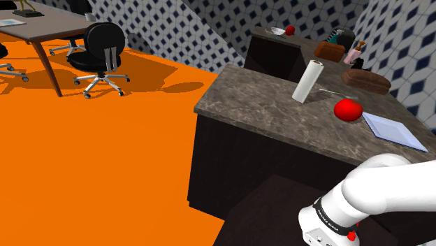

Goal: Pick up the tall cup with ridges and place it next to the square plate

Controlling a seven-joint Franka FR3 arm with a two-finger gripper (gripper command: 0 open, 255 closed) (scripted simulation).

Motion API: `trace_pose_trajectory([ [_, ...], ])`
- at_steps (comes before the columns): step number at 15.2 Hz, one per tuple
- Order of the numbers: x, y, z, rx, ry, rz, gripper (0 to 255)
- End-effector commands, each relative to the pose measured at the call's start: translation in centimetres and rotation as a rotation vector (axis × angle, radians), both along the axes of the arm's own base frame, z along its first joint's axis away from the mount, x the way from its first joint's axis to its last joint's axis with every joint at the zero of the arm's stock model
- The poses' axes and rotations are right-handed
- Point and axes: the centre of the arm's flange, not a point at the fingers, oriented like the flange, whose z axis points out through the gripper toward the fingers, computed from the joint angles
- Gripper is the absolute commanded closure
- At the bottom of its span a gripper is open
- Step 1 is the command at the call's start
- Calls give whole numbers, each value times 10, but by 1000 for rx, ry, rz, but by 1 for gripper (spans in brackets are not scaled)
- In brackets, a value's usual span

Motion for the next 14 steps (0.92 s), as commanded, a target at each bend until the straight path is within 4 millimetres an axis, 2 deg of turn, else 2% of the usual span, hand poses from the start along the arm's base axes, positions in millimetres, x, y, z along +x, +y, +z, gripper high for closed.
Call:
trace_pose_trajectory([
  [1, 0, 0, -11, -1, 0, 0, 255],
  [14, 0, 0, -79, -1, 0, 0, 255],
])
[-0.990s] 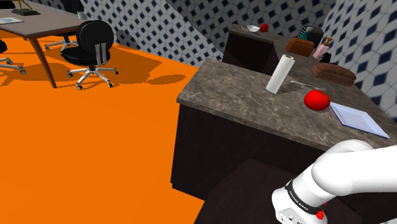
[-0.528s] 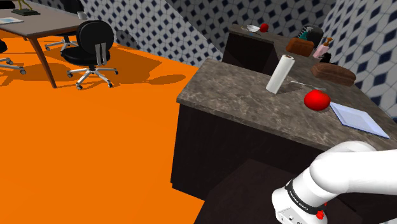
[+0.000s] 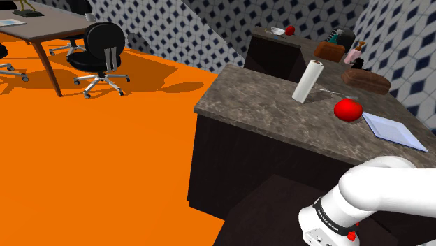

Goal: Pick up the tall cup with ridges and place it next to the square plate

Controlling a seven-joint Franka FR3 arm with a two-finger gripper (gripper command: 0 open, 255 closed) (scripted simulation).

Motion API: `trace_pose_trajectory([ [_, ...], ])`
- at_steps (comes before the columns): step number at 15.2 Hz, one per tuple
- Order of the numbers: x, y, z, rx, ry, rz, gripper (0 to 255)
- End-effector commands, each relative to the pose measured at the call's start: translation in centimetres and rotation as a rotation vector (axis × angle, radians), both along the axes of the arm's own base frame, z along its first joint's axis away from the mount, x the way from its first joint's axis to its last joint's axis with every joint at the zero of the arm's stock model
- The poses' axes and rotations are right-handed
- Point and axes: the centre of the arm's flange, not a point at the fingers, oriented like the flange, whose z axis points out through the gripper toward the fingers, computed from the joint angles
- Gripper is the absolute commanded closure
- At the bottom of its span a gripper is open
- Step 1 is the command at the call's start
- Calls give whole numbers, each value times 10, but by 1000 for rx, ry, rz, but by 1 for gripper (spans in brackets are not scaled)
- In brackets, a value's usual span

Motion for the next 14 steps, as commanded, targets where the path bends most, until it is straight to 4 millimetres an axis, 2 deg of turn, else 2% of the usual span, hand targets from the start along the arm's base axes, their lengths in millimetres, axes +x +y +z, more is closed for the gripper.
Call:
trace_pose_trajectory([
  [1, 1, 0, -9, -1, 0, 0, 255],
  [14, 1, 0, -78, -1, 0, 0, 255],
])
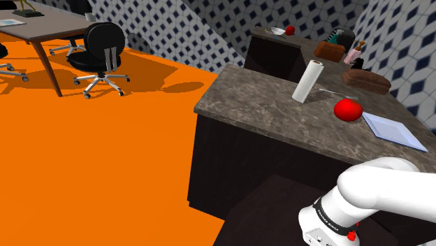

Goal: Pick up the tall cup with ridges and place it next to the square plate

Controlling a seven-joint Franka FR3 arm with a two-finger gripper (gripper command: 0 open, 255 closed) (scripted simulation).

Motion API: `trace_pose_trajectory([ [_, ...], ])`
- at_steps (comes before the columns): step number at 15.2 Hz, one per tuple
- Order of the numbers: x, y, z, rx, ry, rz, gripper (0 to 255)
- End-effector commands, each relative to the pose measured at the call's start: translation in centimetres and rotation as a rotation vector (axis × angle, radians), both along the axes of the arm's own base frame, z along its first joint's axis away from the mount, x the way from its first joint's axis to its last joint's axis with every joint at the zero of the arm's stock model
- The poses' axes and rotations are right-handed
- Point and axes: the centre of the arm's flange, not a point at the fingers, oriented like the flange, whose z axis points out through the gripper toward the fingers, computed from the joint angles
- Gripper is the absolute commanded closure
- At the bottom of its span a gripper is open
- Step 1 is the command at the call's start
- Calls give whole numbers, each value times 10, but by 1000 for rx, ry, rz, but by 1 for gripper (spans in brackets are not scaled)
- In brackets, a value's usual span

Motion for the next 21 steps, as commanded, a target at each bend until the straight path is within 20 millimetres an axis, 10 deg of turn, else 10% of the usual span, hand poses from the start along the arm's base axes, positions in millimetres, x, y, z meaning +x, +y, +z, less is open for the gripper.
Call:
trace_pose_trajectory([
  [1, 1, -1, -12, -1, 0, 0, 255],
  [9, 1, -1, -12, -1, 0, 0, 255],
  [10, 1, -1, -12, -1, 0, 0, 0],
  [15, 1, -1, -12, -1, 0, 0, 0],
  [21, 7, -5, 37, -1, 0, 0, 0],
])
